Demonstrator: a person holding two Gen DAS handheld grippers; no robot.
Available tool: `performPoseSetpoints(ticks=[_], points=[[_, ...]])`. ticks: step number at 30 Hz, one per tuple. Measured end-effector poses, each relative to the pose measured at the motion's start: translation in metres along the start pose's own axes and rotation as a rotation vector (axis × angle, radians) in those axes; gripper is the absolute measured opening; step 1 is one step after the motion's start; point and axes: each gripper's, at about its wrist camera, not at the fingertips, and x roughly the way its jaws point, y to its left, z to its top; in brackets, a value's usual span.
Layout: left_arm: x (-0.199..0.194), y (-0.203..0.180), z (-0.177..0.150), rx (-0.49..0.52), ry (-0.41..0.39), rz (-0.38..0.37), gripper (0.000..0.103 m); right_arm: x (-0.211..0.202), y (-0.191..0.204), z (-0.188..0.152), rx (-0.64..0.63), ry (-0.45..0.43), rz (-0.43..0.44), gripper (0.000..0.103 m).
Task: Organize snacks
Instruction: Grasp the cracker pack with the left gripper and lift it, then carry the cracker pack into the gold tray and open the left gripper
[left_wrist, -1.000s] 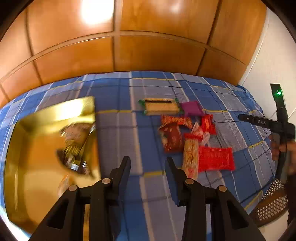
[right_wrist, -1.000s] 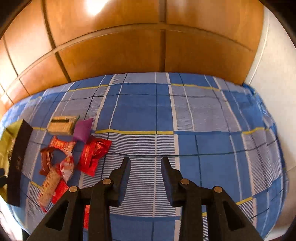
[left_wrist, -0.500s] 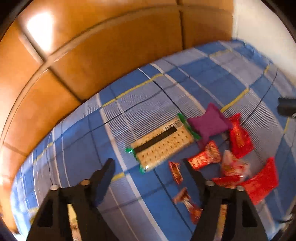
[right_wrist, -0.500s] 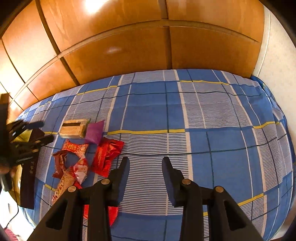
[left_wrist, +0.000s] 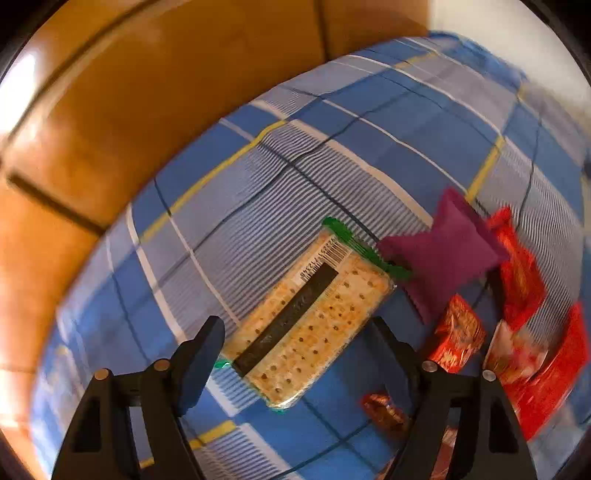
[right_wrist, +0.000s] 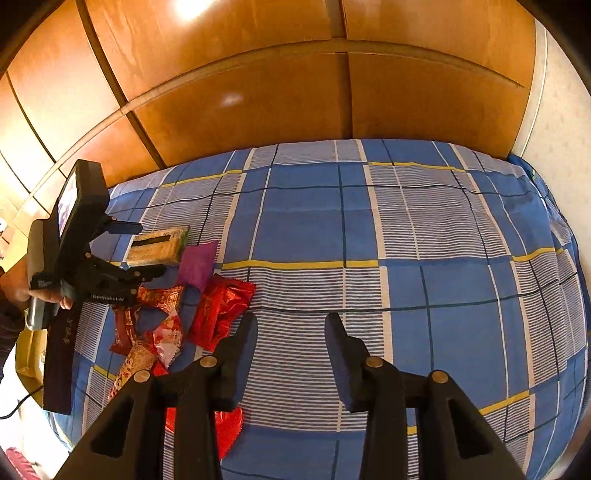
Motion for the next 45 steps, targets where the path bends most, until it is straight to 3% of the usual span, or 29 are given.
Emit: performPoseSetpoints(ticks=[2,3,9,15,17,23,26,29,36,41,42,43,45], points=[[0.0,0.011,-0.001,-0.115,-0.007,-0.095,0.051,0.0,0.001,0.0,-0.006,-0.004,-0.004,0.038],[-0.002,0.013,-0.003,-0.141,-0.018,-0.085,0.047,-0.001,0.001,0.0,-0.01,-0.007,-0.008,0.038],[-0.028,0.03,-0.027,-0.305,-0.064,-0.082,0.047,0.002,0.003,-0.001,-0.03,0.0,-0.03,0.038],[-0.091,0.028,-0.059,-0.409,-0.19,0.01,0.047,0.015,0.014,-0.007,-0.097,0.066,-0.01,0.038],[-0.107,0.019,-0.07,-0.418,-0.212,0.027,0.047,0.021,0.024,-0.01,-0.148,0.108,0.034,0.038],[-0.14,-0.017,-0.118,-0.437,-0.251,-0.019,0.047,0.022,0.062,-0.022,-0.311,0.155,0.202,0.038],[-0.14,-0.039,-0.135,-0.452,-0.249,-0.053,0.047,0.02,0.077,-0.028,-0.365,0.172,0.271,0.05],[-0.144,-0.061,-0.153,-0.448,-0.257,-0.094,0.047,0.021,0.092,-0.035,-0.424,0.188,0.297,0.07],[-0.153,-0.101,-0.193,-0.392,-0.25,-0.126,0.047,0.038,0.119,-0.059,-0.603,0.239,0.223,0.074],[-0.147,-0.123,-0.21,-0.367,-0.232,-0.122,0.047,0.056,0.127,-0.065,-0.676,0.264,0.156,0.072],[-0.144,-0.126,-0.211,-0.362,-0.225,-0.112,0.047,0.057,0.128,-0.068,-0.689,0.26,0.131,0.063],[-0.14,-0.129,-0.213,-0.36,-0.217,-0.102,0.047,0.055,0.129,-0.069,-0.692,0.251,0.134,0.046],[-0.133,-0.135,-0.215,-0.359,-0.2,-0.106,0.047,0.05,0.129,-0.073,-0.7,0.235,0.127,0.041]])
